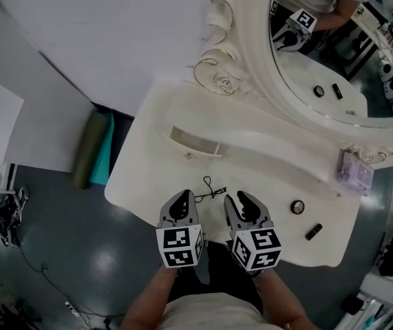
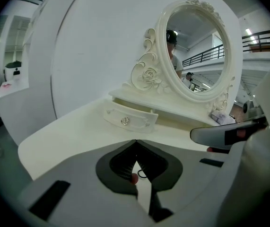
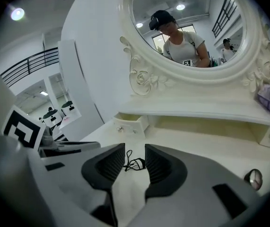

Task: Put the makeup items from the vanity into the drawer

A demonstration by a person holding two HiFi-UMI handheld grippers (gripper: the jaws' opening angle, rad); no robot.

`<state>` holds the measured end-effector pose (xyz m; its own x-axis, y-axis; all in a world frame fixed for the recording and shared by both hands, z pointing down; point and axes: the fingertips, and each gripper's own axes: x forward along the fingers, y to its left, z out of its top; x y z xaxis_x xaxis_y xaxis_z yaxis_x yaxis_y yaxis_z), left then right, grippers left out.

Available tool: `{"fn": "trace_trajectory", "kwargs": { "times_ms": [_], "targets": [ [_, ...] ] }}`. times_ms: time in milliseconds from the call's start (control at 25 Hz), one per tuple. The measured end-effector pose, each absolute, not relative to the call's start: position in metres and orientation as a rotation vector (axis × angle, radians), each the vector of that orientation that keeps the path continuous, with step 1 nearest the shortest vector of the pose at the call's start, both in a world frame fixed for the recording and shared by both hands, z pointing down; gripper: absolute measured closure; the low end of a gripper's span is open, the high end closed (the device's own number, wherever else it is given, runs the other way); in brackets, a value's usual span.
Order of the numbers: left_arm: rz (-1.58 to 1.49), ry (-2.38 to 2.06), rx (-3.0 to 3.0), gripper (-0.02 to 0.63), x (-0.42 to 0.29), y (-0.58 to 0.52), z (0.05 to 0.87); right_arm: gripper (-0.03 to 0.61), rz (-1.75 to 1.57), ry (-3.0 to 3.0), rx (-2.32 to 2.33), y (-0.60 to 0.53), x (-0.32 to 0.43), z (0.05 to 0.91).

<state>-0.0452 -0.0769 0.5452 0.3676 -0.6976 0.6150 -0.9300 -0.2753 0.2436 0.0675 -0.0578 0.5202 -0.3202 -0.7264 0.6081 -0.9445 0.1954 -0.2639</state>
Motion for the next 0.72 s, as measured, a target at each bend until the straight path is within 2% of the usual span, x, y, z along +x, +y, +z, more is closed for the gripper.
{"fn": "trace_trajectory", "kwargs": {
  "times_ms": [440,720],
  "targets": [
    [0.548,-1.432,1.991,0.606,-0.063,-0.065,0.566,0.371,0.819,-2.133,1.390,-0.063,0.065,0.553],
    [0.553,-1.461,1.950,0.606,-0.069,-0.060,0.575,0.346,0.709,-2.138,1.206,-0.062,0.052,0.575]
  ]
}}
